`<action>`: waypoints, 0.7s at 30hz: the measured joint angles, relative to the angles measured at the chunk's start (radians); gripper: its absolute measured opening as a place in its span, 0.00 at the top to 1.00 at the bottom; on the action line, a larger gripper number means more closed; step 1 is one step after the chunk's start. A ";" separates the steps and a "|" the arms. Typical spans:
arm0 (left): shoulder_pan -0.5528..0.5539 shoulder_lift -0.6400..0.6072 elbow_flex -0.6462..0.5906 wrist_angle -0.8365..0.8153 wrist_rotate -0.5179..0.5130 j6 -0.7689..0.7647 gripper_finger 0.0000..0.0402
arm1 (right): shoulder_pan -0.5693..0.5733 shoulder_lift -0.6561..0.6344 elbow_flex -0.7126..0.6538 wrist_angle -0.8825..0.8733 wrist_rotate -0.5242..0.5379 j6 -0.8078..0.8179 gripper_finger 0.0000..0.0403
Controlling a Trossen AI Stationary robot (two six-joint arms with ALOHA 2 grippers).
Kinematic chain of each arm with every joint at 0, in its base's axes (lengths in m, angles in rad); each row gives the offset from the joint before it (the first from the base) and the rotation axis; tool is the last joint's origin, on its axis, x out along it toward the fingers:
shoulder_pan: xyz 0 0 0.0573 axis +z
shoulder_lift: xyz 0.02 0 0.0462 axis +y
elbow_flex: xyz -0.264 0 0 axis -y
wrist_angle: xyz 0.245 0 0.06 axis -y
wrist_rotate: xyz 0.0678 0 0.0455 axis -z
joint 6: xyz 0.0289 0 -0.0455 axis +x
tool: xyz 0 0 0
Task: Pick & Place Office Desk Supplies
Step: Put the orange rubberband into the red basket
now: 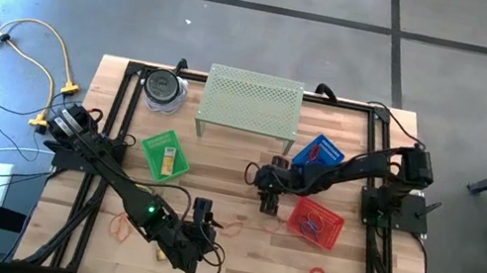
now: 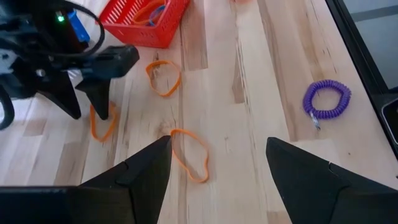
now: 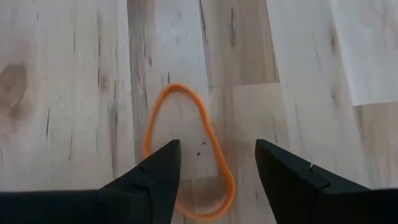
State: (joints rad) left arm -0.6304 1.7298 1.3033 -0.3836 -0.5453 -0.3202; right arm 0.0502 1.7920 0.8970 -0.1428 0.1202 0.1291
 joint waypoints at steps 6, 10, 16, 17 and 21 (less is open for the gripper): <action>0.000 0.000 0.000 -0.001 0.000 -0.011 0.37 | -0.009 0.000 0.000 -0.021 -0.010 0.003 0.51; 0.000 0.000 0.000 -0.002 0.000 -0.015 0.37 | -0.012 0.024 0.002 -0.028 -0.022 0.019 0.54; 0.000 0.000 0.000 -0.002 0.000 -0.018 0.37 | -0.024 0.049 0.003 -0.034 -0.030 0.025 0.69; 0.000 0.000 0.000 -0.002 0.000 -0.018 0.37 | -0.025 0.049 0.003 -0.034 -0.029 0.025 0.72; 0.000 0.000 0.000 -0.002 0.000 -0.018 0.37 | -0.024 0.051 0.002 -0.027 -0.022 0.003 0.86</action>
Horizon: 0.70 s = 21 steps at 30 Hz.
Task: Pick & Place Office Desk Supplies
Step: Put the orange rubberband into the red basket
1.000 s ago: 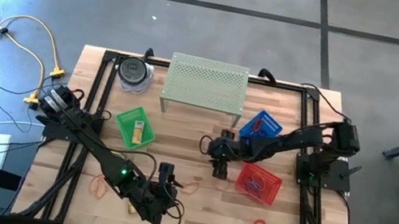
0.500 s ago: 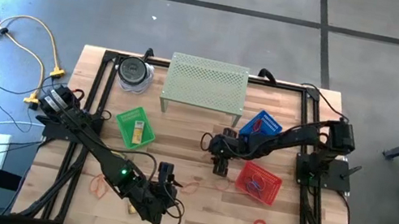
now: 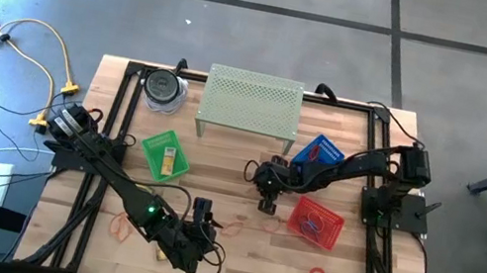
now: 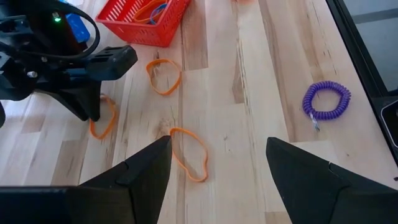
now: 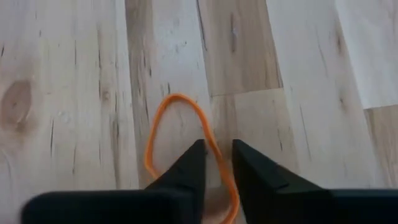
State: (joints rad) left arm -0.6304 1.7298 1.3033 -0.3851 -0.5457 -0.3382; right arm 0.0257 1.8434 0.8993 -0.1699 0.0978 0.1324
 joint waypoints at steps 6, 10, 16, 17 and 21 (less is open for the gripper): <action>0.000 0.000 0.000 0.000 0.000 -0.001 0.37 | 0.001 0.002 -0.002 0.020 0.000 -0.056 0.99; 0.000 0.000 0.000 -0.002 0.000 -0.001 0.37 | 0.017 -0.001 -0.003 0.037 0.020 -0.061 0.99; 0.000 0.000 0.000 -0.004 -0.001 -0.003 0.37 | 0.076 -0.052 -0.007 0.036 0.109 -0.104 1.00; 0.000 0.000 0.000 -0.004 -0.001 -0.003 0.37 | 0.086 -0.068 -0.009 0.022 0.118 -0.105 1.00; 0.000 0.000 0.000 -0.006 -0.001 -0.003 0.37 | 0.122 -0.123 -0.005 0.014 0.165 -0.104 1.00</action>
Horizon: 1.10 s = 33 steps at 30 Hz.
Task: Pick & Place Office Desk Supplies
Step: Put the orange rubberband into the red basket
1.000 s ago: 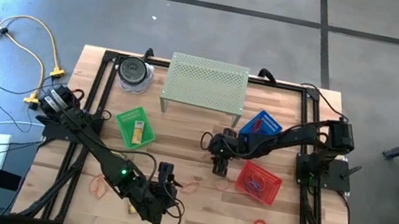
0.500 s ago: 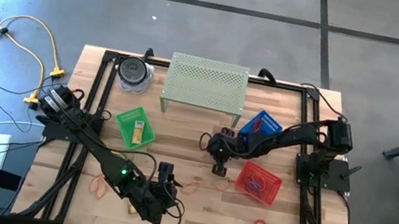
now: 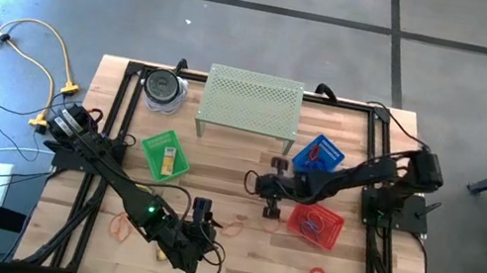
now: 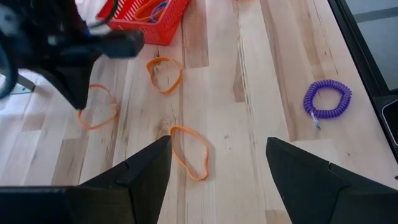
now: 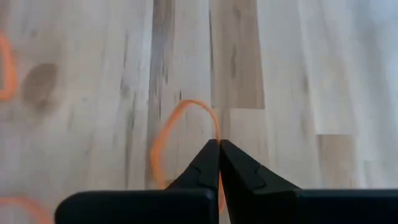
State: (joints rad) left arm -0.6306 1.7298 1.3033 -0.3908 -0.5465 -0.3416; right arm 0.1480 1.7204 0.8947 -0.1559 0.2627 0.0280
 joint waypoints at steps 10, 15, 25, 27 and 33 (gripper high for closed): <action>0.000 0.000 0.000 -0.009 0.000 -0.010 0.37 | 0.139 -0.110 0.109 -0.209 0.124 0.032 1.00; -0.005 0.000 0.000 -0.009 0.000 -0.011 0.37 | 0.244 -0.144 0.205 -0.348 0.202 0.087 1.00; -0.016 0.000 0.000 -0.010 0.000 -0.019 0.37 | 0.495 -0.155 0.349 -0.806 0.398 0.445 1.00; -0.016 0.000 0.000 -0.010 0.000 -0.019 0.37 | 0.532 -0.155 0.351 -0.884 0.399 0.534 1.00; -0.016 0.000 0.000 -0.010 0.000 -0.026 0.37 | 0.625 -0.155 0.352 -1.073 0.393 0.814 1.00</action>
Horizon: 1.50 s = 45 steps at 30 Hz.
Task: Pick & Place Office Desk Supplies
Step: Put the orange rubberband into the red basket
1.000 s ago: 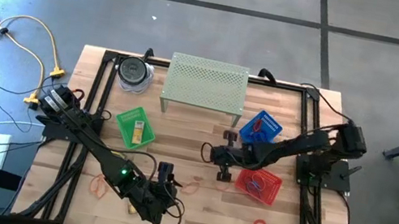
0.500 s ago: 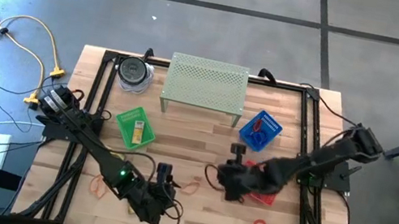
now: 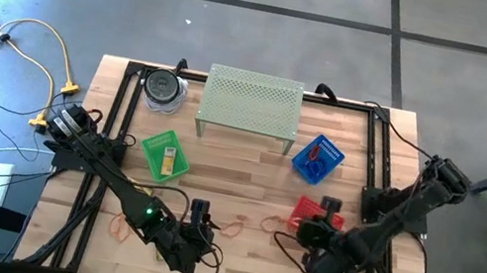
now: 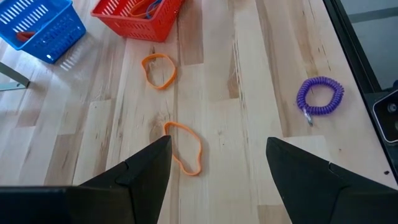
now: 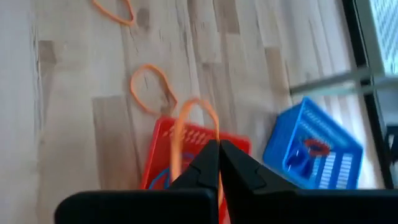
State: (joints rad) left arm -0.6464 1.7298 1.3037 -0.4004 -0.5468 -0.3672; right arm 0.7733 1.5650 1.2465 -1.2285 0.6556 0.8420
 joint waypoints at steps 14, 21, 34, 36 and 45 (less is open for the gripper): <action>0.000 0.000 0.000 0.000 0.004 -0.026 0.37 | 0.098 0.000 0.000 -0.169 -0.140 0.340 1.00; 0.000 0.000 0.000 -0.012 0.018 -0.027 0.37 | 0.126 -0.029 -0.095 -0.191 -0.130 0.347 1.00; 0.010 0.000 0.000 -0.014 0.019 -0.026 0.37 | 0.068 -0.363 -0.480 0.230 -0.111 0.313 1.00; 0.014 0.000 0.000 -0.014 0.019 -0.026 0.37 | 0.044 -0.365 -0.515 0.262 -0.120 0.304 1.00; 0.017 0.000 0.000 -0.011 0.020 -0.026 0.37 | -0.038 -0.364 -0.556 0.410 -0.171 0.286 0.99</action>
State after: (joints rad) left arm -0.6296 1.7298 1.3037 -0.4118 -0.5270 -0.3932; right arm 0.7351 1.2015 0.6903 -0.8185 0.4843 1.1281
